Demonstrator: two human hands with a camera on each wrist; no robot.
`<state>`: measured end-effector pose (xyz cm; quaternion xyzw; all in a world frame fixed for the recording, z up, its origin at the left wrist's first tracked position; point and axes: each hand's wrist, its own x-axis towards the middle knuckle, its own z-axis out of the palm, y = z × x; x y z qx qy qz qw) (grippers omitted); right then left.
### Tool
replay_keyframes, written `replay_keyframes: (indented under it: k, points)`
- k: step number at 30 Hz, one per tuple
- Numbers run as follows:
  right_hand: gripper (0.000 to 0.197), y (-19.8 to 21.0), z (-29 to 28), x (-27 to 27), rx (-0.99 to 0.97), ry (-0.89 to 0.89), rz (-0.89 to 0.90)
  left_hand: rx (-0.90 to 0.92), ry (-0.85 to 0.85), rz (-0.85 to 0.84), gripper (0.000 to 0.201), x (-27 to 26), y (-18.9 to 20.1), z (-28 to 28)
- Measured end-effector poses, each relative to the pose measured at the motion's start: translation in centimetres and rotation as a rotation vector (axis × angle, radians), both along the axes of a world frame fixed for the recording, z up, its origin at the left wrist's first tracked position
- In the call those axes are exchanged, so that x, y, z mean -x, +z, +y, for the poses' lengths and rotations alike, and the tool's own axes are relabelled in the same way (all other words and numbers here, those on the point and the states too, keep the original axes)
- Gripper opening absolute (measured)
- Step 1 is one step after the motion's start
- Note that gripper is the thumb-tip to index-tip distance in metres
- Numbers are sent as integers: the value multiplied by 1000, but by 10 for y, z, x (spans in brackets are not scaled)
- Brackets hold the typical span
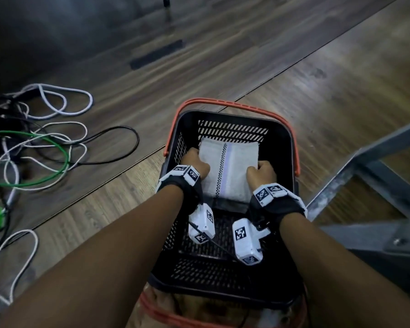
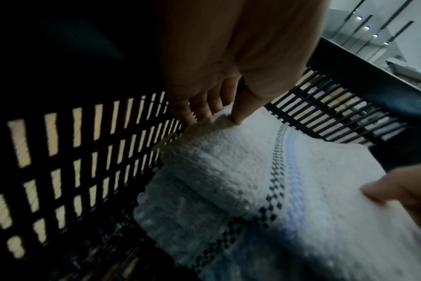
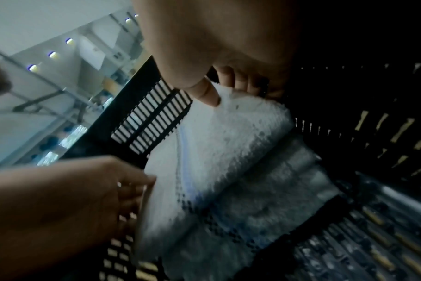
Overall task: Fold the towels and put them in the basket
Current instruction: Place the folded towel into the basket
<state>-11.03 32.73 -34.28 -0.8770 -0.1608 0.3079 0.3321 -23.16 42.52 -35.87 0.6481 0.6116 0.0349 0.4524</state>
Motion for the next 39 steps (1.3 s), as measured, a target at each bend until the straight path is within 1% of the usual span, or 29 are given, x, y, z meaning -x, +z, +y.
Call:
replay_keyframes:
  k: [1,2,4,5,7,10,13,16,18,21,24,26,28,29,30,31,33,35,37,39]
  points:
    - [38,1,-1,3,2,43,-92,-29,-11,12,40,0,3,-2]
    - [43,1,-2,7,7,115,-226,-88,-36,23,45,-1,5,-4]
    - [50,-2,-3,14,6,312,-528,-258,-143,61,52,-4,6,-11]
    - [52,-5,-3,17,6,405,-636,-335,-209,92,54,-6,5,-15]
    - [55,-15,-2,20,66,540,-735,-389,-326,164,56,-10,-3,-23]
    - [60,-38,-7,19,220,604,-712,-347,-453,273,55,-12,-25,-32]
    - [62,-60,-8,21,216,578,-675,-437,-527,331,57,-9,-45,-31]
    - [63,-75,-9,26,173,523,-689,-559,-521,313,56,-7,-61,-31]
    - [62,-84,-10,28,119,488,-720,-602,-493,280,56,-5,-72,-33]
    - [62,-90,-10,27,67,484,-744,-575,-483,242,57,-4,-77,-31]
    - [63,-81,-9,26,97,506,-705,-510,-493,257,58,-8,-66,-31]
    - [64,-65,-9,25,183,572,-620,-418,-527,331,60,-8,-52,-34]
    - [64,-42,-13,21,296,668,-492,-307,-610,464,61,-4,-32,-34]
    - [59,-26,-17,20,342,716,-398,-234,-659,527,60,0,-15,-36]
    - [51,-6,-22,21,372,750,-307,-175,-714,572,55,6,4,-39]
    - [43,16,-29,23,391,775,-244,-141,-776,583,45,13,24,-43]
    - [41,67,-52,34,429,853,-180,-138,-858,555,31,29,66,-56]
    - [42,124,-81,47,445,948,-148,-150,-861,538,26,47,115,-72]
    - [42,184,-115,57,409,966,-143,-221,-877,512,42,60,174,-90]
    - [39,245,-150,64,360,953,-160,-312,-900,451,49,71,237,-114]
